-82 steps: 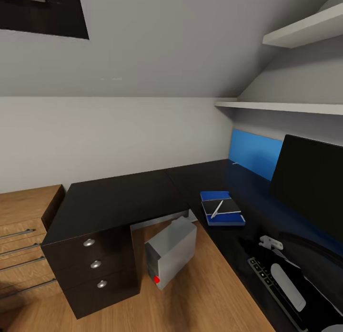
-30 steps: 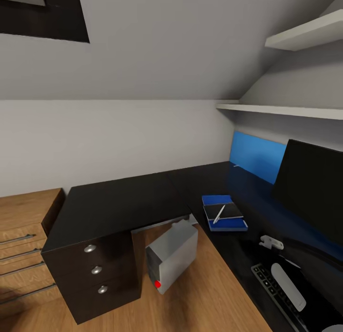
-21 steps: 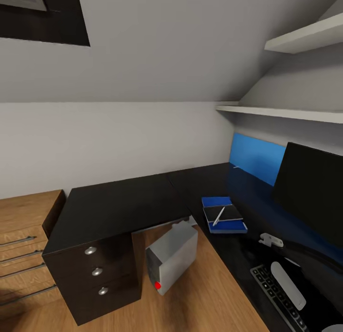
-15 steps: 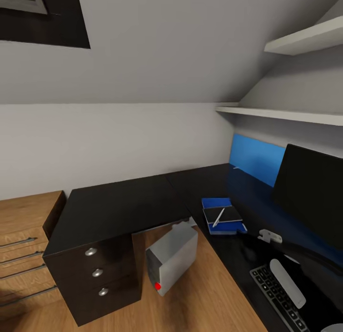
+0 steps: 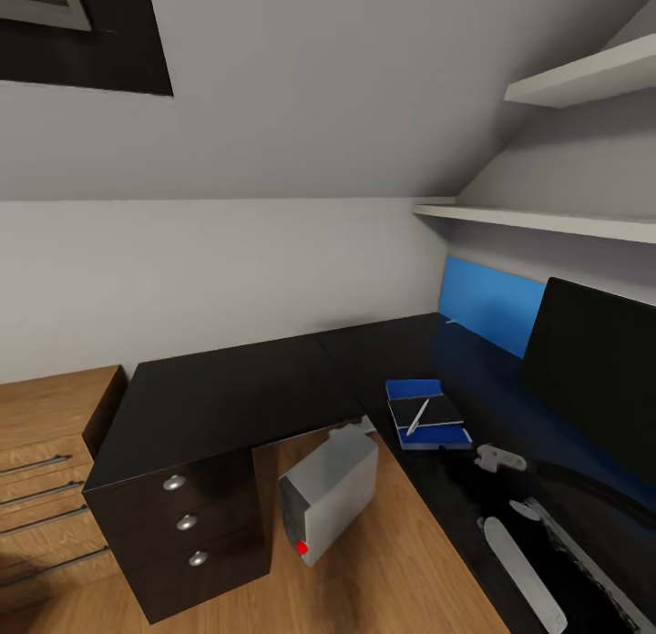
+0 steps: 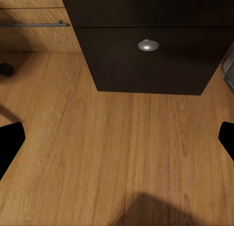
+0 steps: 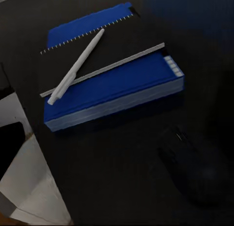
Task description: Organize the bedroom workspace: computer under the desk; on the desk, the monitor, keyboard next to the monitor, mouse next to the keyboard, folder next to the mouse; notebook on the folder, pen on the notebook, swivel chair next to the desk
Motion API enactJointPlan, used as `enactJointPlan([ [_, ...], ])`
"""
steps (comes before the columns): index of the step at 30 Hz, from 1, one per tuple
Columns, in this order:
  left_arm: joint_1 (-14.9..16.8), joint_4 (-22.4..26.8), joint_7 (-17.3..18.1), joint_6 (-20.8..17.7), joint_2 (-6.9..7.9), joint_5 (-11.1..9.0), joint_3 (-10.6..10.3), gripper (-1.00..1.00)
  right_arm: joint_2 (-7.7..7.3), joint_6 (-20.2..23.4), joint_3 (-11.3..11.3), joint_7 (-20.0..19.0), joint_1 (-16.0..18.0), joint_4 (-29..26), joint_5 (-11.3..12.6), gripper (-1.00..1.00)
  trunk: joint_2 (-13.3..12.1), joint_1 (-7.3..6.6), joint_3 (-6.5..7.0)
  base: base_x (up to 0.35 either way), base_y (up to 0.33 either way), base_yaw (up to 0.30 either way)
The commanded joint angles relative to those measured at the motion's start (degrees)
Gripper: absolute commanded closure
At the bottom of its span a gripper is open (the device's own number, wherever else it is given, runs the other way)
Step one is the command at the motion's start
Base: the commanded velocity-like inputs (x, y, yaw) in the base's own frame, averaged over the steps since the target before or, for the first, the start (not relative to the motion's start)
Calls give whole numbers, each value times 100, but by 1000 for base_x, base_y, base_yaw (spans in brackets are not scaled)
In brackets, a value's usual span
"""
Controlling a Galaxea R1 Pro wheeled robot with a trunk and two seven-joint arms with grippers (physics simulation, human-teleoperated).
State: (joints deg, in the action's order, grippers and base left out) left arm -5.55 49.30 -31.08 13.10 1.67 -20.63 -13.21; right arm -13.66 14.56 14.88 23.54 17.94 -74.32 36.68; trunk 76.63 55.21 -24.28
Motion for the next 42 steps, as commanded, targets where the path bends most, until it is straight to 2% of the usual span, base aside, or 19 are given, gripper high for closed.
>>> enactJointPlan([
  [1,1,1,-32,35,8,-62,-32,-100,113,14,209,255,-26,-57,-140,-100,4,0,-5,0,0,0],
  [2,1,-8,-27,35,13,-68,-28,-100,381,13,621,633,-58,-89,-475,-100,4,0,-5,0,0,0],
  [3,1,-11,-25,35,14,-70,-27,-100,515,9,843,783,-66,-85,-617,-100,4,0,-5,-7,0,0],
  [6,1,-14,-20,31,19,-71,-21,-100,689,0,1198,950,-74,-31,-776,-100,4,0,-5,-62,32,0],
  [7,1,-15,-18,31,21,-75,-16,-100,775,-8,1448,1020,-78,27,-839,-100,4,0,-5,-161,109,0],
  [9,1,-15,-16,29,23,-78,-12,-100,841,-14,1705,1064,-82,82,-880,-100,4,0,-5,-192,134,0],
  [11,1,-16,-12,21,26,-84,7,-100,979,-196,2496,1125,-85,347,-934,-100,4,0,-5,-251,184,0],
  [17,1,-17,-20,25,26,-83,8,-100,1024,-620,2652,1075,-88,785,-908,-100,4,0,-5,-222,142,0],
  [20,1,1,-34,34,26,-75,4,-100,1141,-916,2935,900,-86,1381,-901,-100,4,0,-5,-46,23,0],
  [22,1,4,-36,33,26,-74,5,-100,1184,-1005,2999,868,-84,1574,-900,-100,4,0,-5,-22,11,0],
  [23,1,7,-34,31,30,-77,15,-100,1230,-1189,3060,836,-86,1884,-906,-100,-37,-22,13,-10,5,0],
  [24,1,-146,-15,-10,39,-96,136,-100,1307,-2104,3254,790,-87,2916,-910,-100,-77,-44,31,-1,1,0],
  [25,1,-310,-10,-36,41,-98,199,-100,1382,-2397,3294,785,-88,3209,-909,-100,-117,-66,49,0,0,0],
  [26,1,-565,-9,-368,43,-106,278,-100,1838,-3303,3319,772,-85,4426,-943,-100,-157,-87,65,0,0,183],
  [27,1,-608,3,-489,40,-107,283,-100,1938,-3518,3317,770,-85,4697,-949,-100,-197,-109,80,0,0,206],
  [30,1,-785,64,-649,37,-103,289,-100,2069,-3962,3313,767,-83,5096,-960,-100,-317,-175,125,0,0,222],
  [33,3,-984,138,-706,36,-101,291,-100,2116,-4255,3310,766,-82,5259,-960,-100,-438,-241,170,0,0,236],
  [35,46,-1334,263,-740,40,-100,291,-100,2140,-4494,3303,766,-81,5365,-956,-100,-518,-285,199,0,0,244],
  [42,402,-1921,724,-741,47,-95,285,-100,2141,-4650,3279,742,-81,5582,-954,-100,-799,-439,301,0,0,249],
])
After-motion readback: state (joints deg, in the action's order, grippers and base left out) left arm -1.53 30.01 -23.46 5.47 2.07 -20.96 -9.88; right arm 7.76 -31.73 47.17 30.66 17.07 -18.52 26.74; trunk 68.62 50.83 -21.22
